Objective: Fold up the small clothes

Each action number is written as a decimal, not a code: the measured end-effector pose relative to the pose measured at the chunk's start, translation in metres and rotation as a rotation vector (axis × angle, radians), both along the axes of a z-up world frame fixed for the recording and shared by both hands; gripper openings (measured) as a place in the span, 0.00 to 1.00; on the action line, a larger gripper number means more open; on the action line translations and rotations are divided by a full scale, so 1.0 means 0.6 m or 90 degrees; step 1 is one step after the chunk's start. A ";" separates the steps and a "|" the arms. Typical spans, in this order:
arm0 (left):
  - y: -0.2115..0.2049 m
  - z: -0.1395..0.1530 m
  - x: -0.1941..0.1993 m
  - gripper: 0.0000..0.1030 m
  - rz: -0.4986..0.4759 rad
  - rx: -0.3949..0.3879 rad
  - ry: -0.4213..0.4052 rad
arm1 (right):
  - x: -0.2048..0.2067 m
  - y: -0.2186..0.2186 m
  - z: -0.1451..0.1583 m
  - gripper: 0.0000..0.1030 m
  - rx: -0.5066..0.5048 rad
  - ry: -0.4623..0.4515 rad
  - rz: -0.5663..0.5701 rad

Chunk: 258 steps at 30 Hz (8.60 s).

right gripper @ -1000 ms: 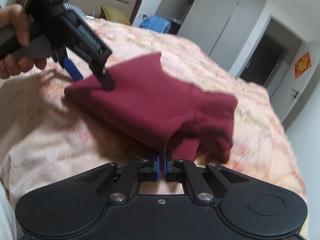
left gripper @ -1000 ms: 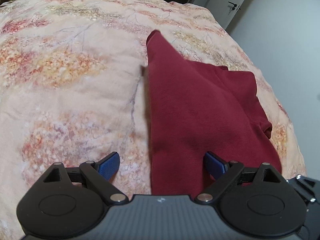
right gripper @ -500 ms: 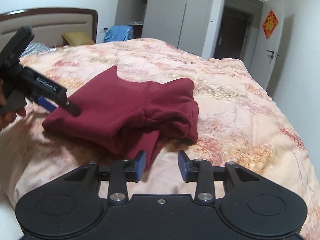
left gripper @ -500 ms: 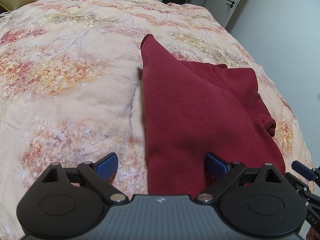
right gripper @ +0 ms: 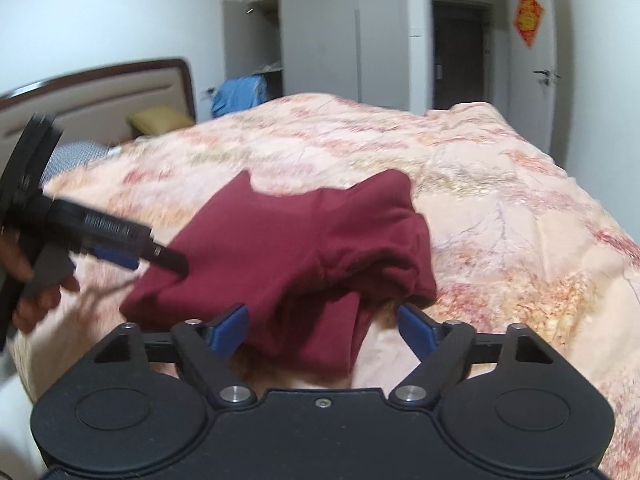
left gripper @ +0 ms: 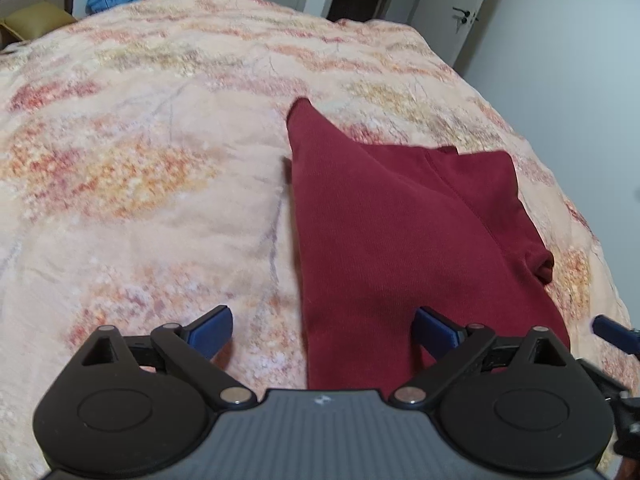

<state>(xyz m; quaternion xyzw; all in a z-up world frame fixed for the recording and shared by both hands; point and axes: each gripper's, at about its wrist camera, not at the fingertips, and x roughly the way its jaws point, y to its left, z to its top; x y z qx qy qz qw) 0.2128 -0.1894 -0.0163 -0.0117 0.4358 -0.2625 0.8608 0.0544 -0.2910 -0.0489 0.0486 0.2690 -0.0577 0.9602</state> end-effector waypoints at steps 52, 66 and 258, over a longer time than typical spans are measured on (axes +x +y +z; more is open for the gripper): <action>-0.006 -0.031 0.001 1.00 0.002 0.008 0.025 | 0.188 -0.221 -0.036 0.34 0.225 0.006 -0.124; -0.005 -0.020 -0.009 1.00 -0.006 0.024 0.019 | 0.083 -0.168 -0.050 0.50 0.063 0.036 -0.132; 0.239 0.199 -0.094 1.00 0.214 0.027 -0.210 | 0.118 0.191 0.143 0.99 0.007 -0.173 0.058</action>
